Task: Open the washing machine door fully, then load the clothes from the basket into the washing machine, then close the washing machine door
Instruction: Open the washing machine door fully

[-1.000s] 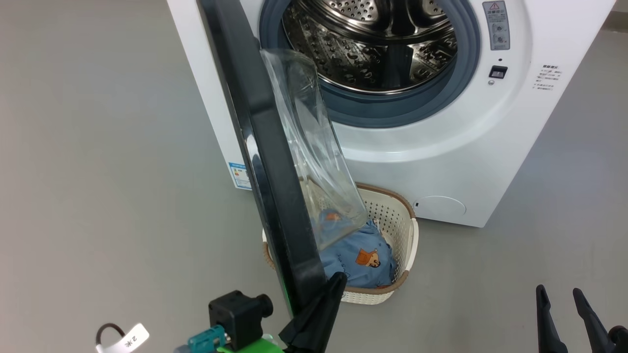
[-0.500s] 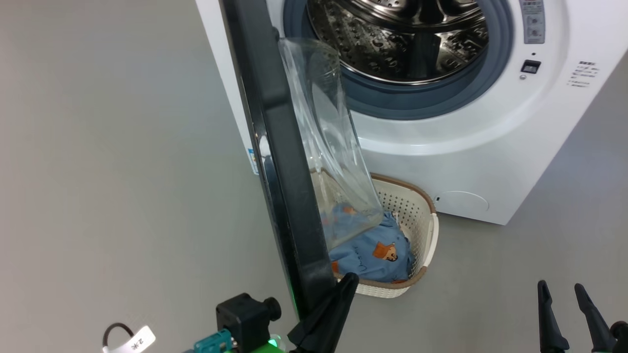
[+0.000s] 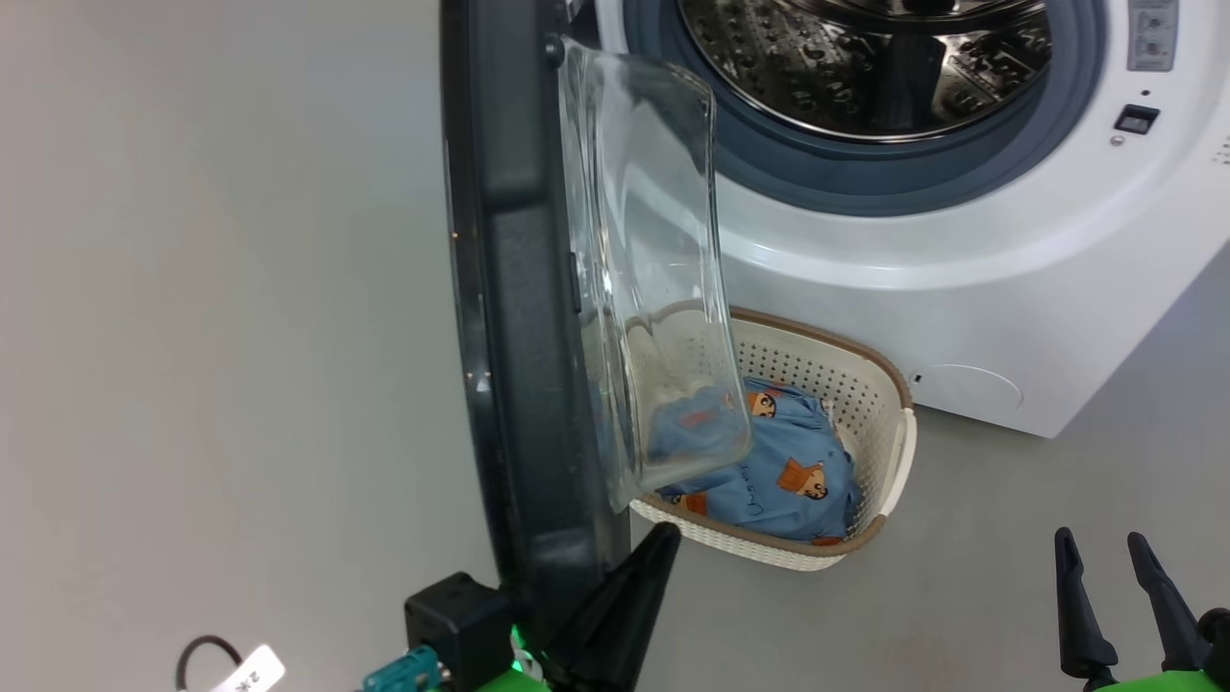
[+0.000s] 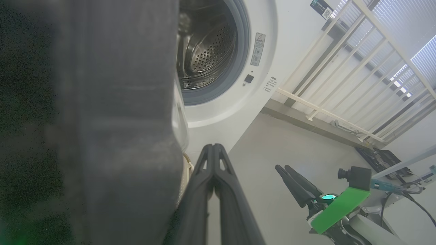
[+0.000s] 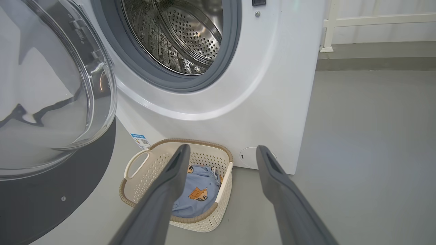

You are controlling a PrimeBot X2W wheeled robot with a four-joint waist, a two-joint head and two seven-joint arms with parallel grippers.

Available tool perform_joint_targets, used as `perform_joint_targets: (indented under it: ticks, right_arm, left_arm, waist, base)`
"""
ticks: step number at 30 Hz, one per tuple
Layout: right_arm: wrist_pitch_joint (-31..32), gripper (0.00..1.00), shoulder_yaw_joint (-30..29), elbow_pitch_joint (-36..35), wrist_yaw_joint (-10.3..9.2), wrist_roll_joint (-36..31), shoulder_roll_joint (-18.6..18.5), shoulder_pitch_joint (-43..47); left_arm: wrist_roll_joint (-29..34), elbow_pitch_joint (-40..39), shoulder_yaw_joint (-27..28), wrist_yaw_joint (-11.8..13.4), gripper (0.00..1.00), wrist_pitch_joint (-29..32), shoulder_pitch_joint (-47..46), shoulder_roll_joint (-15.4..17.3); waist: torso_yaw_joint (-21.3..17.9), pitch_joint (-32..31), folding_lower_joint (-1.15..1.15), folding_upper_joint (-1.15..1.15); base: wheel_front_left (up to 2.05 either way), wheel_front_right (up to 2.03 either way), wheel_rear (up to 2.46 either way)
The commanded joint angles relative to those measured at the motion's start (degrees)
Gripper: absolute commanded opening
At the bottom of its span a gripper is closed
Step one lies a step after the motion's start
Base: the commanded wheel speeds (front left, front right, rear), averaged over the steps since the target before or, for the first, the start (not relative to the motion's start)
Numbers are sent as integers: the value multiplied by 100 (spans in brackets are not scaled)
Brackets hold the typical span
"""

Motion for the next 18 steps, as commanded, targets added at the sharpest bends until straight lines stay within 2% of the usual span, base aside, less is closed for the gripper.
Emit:
perform_joint_targets:
  ticks: [1,10,18]
  right_arm:
    - [-69,100,143,-116,56,38,-99,-141]
    - [-69,100,128,-119,56,49,-131,-124]
    - [-69,100,137,-106,56,44,-162,-106]
  left_arm:
    - [77,-144,346,121,0,-20,-146,99]
    - [202,-439,601,405,0,55,7,321]
    - [183,-53,1195,604,0,-290,-96,387]
  waist:
    - [65,23,0,0]
    - [272,62,0,0]
    - [403,13,0,0]
  base:
    - [0,0,0]
    - [0,0,0]
    - [0,0,0]
